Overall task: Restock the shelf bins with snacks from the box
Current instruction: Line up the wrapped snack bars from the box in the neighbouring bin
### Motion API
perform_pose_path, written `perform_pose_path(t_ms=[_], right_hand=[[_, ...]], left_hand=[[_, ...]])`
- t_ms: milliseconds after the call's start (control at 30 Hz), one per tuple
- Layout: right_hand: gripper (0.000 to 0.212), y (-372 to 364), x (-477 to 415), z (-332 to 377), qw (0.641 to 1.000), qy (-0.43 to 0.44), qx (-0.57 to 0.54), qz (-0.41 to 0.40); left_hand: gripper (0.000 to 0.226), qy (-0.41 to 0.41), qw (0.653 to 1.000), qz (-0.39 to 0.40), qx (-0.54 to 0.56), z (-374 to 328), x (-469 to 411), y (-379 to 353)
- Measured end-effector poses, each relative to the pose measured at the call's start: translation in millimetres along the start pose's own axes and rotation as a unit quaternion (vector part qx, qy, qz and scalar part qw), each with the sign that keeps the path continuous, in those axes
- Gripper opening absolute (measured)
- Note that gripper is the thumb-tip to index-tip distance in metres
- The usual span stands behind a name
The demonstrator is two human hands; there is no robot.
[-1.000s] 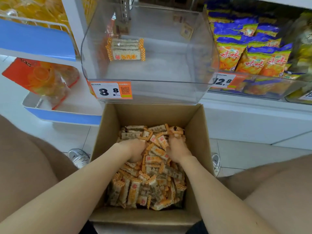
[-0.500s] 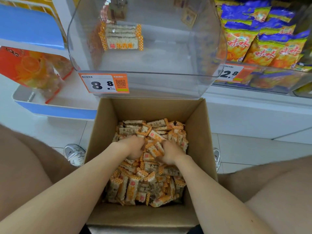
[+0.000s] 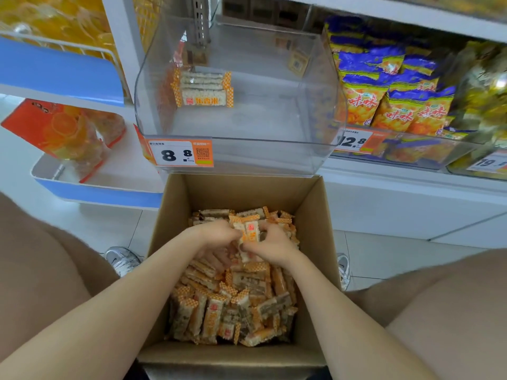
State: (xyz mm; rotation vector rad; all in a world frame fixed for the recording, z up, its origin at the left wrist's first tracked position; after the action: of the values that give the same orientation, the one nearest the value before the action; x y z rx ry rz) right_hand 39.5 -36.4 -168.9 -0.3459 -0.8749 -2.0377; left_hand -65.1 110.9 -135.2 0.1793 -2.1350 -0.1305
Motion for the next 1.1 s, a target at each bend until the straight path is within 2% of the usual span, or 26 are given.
perform_pose_path(t_ms=[33,100,200,300,400,467,533,600,667,733,867,967,1100], right_hand=[[0.056,3,2,9,1.0,0.018,-0.011,-0.005],[0.047,9,7,23,0.998,0.052,-0.029,-0.006],[0.033,24,17,38,0.997,0.073,-0.01,-0.025],[0.038,40,30,55,0.994,0.094,0.05,-0.038],[0.036,52,49,78,0.986,0.147,0.024,-0.079],[0.029,58,67,91,0.973,0.208,0.003,-0.105],[0.021,58,82,100,0.961,0.252,-0.011,-0.115],[0.017,57,89,106,0.952,0.279,-0.022,-0.125],[0.021,53,91,109,0.943,0.304,-0.029,-0.134],[0.026,55,94,112,0.931,0.328,-0.04,-0.153],[0.035,61,100,119,0.92,0.351,-0.021,-0.174],[0.035,57,104,126,0.906,0.369,0.052,-0.199],[0.037,51,108,137,0.899,0.383,0.079,-0.198]], left_hand=[[0.038,-0.013,0.999,-0.008,0.037,-5,5,2],[0.032,-0.033,0.997,-0.028,0.063,-11,16,8],[0.025,-0.035,0.998,-0.044,0.022,-15,37,24],[0.019,-0.059,0.994,-0.068,-0.068,-23,62,40],[0.012,-0.103,0.949,-0.119,-0.273,-30,87,51],[0.014,-0.122,0.93,-0.135,-0.318,-33,101,56],[0.02,-0.162,0.928,-0.149,-0.301,-40,116,61],[0.018,-0.195,0.945,-0.152,-0.212,-48,135,62],[0.025,-0.219,0.964,-0.119,-0.088,-54,150,62],[0.037,-0.249,0.964,-0.088,-0.038,-58,160,67],[0.06,-0.288,0.954,-0.083,-0.028,-64,173,74],[0.051,-0.319,0.939,-0.118,-0.051,-66,176,75],[0.034,-0.351,0.916,-0.184,-0.06,-73,183,81]])
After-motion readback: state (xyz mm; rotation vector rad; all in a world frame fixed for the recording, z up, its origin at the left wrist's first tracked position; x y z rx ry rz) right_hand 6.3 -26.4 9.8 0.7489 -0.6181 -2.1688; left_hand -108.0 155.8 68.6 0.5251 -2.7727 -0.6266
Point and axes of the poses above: each hand's wrist, its own x-axis away from the middle knuckle, its own y-axis out of the back of the hand, z = x × y, the point moved 1 cm from there along -x, towards the middle knuckle, and after that the axes turned 2 degrees about -z, right-handed, at the moved point
